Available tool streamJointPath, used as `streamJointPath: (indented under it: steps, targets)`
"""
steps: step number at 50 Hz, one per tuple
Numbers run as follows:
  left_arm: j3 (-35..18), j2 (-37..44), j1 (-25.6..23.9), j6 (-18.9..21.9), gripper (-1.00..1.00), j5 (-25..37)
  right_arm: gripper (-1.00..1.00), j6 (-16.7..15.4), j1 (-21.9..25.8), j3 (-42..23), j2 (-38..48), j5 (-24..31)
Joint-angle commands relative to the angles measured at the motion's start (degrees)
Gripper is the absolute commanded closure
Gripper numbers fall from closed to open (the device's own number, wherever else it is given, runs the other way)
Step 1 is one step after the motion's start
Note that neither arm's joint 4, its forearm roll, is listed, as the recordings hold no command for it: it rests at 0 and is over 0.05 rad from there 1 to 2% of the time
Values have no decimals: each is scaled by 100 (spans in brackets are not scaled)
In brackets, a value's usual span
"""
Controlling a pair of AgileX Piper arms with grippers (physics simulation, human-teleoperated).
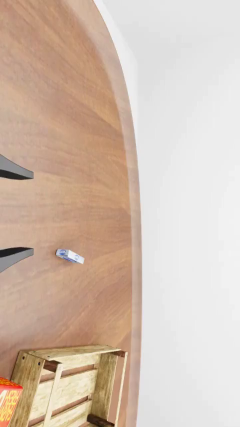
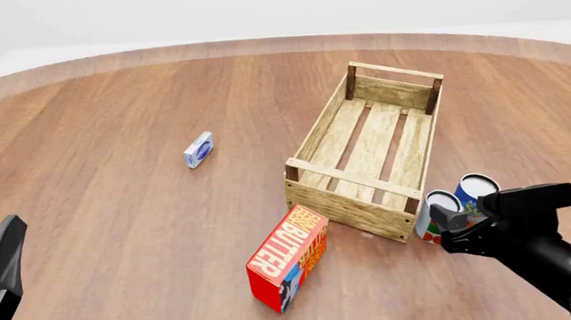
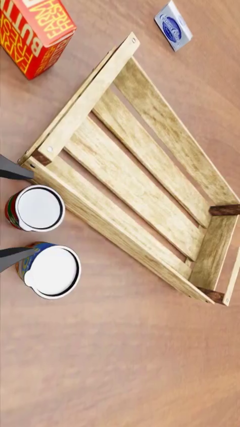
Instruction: Pick up the tomato sauce, and put it in the wooden tray.
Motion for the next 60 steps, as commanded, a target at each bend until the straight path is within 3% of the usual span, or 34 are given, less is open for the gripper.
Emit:
streamJointPath:
  steps: [1, 12, 13, 42, 43, 60]
  targets:
    - [0, 0, 0, 0, -100, 0, -100, -10, -3, -3, 168, -105]
    - [0, 0, 0, 0, -100, 0, -100, -58, -33, -50, 275, -94]
    - [0, 0, 0, 0, -100, 0, -100, -88, 41, -152, 732, -290]
    - [0, 0, 0, 0, -100, 0, -100, -76, 72, -211, 962, -390]
    - [0, 0, 0, 0, -100, 0, 100, -84, 71, -208, 945, -384]
    - [0, 0, 0, 0, -100, 0, 100, -73, 86, -196, 900, -339]
